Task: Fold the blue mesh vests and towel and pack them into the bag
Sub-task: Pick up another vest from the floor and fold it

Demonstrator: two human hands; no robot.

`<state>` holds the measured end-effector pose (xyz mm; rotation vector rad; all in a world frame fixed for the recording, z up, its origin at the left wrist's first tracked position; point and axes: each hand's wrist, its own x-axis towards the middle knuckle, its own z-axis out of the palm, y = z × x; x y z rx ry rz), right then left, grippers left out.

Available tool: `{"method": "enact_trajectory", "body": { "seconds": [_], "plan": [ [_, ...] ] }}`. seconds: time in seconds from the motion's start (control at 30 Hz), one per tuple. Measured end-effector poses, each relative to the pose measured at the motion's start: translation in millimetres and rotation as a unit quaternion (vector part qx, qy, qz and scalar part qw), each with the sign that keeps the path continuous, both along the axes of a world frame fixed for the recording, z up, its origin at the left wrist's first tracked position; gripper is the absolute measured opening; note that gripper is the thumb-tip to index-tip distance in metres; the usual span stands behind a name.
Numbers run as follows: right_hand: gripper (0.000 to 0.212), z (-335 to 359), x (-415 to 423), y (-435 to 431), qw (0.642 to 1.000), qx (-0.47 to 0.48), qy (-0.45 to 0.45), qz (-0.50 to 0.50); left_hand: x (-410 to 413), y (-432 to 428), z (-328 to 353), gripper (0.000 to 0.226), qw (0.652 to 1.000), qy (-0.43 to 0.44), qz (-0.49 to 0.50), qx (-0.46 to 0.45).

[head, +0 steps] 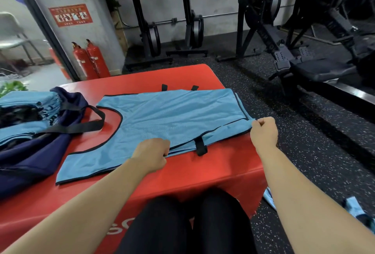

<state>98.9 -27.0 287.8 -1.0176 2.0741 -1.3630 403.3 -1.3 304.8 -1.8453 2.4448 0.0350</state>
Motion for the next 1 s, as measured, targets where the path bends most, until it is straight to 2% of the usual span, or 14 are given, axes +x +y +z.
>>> {"method": "enact_trajectory", "body": {
  "seconds": [0.07,0.13,0.17,0.23,0.33,0.43,0.5,0.6,0.67,0.8,0.9,1.0],
  "plan": [
    [0.002,4.8,-2.9,-4.3,1.0,-0.015,-0.017,-0.017,5.8,-3.9,7.7,0.012,0.993,0.108,0.054,0.015],
    [0.008,8.4,-6.6,-6.9,0.998,-0.01,-0.05,-0.032,13.5,-9.6,19.4,0.016,0.969,0.232,0.083,0.034],
    [0.012,8.5,-8.6,-7.3,0.998,0.006,-0.044,-0.04,16.5,-11.3,24.1,0.019,0.961,0.258,0.082,0.05],
    [0.02,6.9,-9.7,-3.4,0.997,0.066,0.026,-0.039,17.7,-10.1,25.9,0.02,0.967,0.225,0.066,0.098],
    [0.019,-1.1,-8.3,5.2,0.977,0.164,0.133,-0.008,16.9,-5.7,10.1,0.008,0.975,0.17,0.035,0.141],
    [0.023,-4.8,-12.7,15.3,0.953,0.22,0.21,0.002,13.3,-1.8,4.1,0.018,0.966,0.178,0.024,0.185],
    [0.027,-2.9,-15.0,21.9,0.933,0.244,0.265,0.009,8.9,0.4,8.0,0.025,0.959,0.215,0.057,0.174],
    [0.026,4.4,-9.6,23.7,0.921,0.234,0.311,0.013,1.6,-2.6,15.0,0.027,0.969,0.21,0.103,0.077],
    [0.024,10.5,0.0,19.6,0.922,0.196,0.33,0.042,-7.2,-4.4,17.5,0.019,0.974,0.202,0.086,0.05],
    [0.028,14.9,20.3,11.3,0.922,0.137,0.327,0.154,-35.5,-3.7,12.6,0.008,0.969,0.223,0.027,0.108],
    [0.022,12.4,30.2,7.1,0.916,0.126,0.341,0.171,-61.7,-3.5,6.3,0.027,0.974,0.2,0.004,0.108],
    [0.025,11.5,34.3,3.2,0.912,0.162,0.336,0.17,-87.4,-8.5,1.0,0.038,0.971,0.21,0.004,0.116]
  ]
}}
